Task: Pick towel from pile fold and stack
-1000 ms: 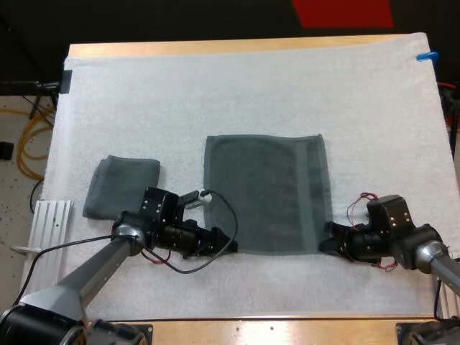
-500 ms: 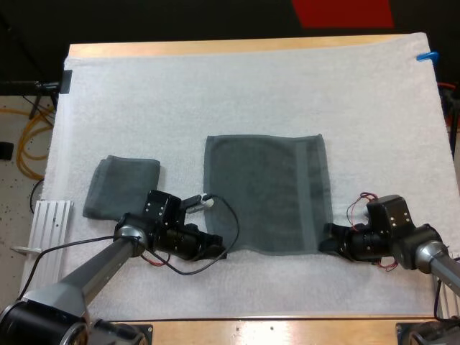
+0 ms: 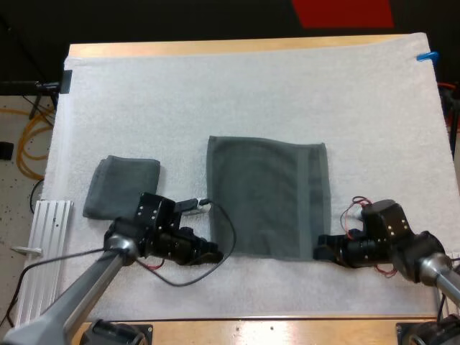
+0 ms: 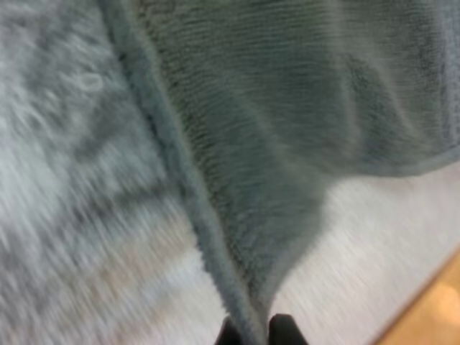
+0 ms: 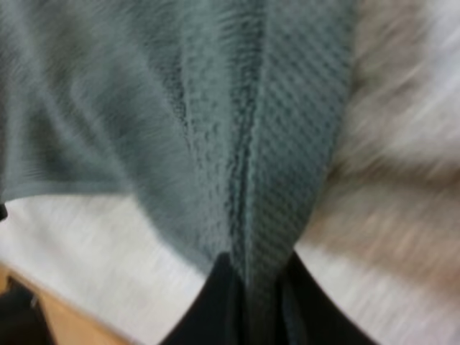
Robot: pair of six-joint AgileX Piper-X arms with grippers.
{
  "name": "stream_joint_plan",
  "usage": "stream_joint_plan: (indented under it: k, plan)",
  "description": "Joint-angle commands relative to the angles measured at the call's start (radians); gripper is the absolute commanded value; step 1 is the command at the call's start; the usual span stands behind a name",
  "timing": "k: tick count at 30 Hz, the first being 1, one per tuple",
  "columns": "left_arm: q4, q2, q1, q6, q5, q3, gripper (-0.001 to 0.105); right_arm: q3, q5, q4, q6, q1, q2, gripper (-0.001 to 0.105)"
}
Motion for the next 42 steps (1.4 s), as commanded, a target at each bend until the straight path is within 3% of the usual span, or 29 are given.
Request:
stream_joint_plan:
  k: [1,6,9,17,22,28,34,42]
  plan:
    - [0.062,-0.042,-0.006,0.021,0.0,0.001,0.0,-0.003,0.007,0.029,0.026,0.026,-0.043,0.0]
    - [0.217,-0.172,-0.006,0.062,-0.03,0.006,0.0,-0.003,0.059,0.035,0.164,0.122,-0.18,0.0]
    - [0.22,-0.208,-0.006,0.059,-0.045,0.011,0.0,-0.003,0.11,0.035,0.21,0.15,-0.233,0.0]
    - [-0.052,-0.137,0.0,-0.099,-0.055,0.011,0.0,-0.003,0.164,-0.053,0.408,0.139,-0.21,0.0]
    - [-0.311,-0.002,0.042,-0.215,-0.048,-0.003,0.0,-0.003,0.19,-0.249,0.503,0.132,-0.127,0.0]
    - [-0.509,0.147,0.109,-0.256,0.039,-0.068,0.0,-0.003,0.174,-0.385,0.566,0.021,0.013,0.0]
    - [-0.599,0.28,0.147,-0.256,0.043,-0.153,0.0,-0.01,0.109,-0.55,0.586,-0.089,0.138,0.0]
    - [-0.613,0.394,0.166,-0.256,0.032,-0.265,0.0,-0.063,0.103,-0.665,0.582,-0.124,0.279,0.0]
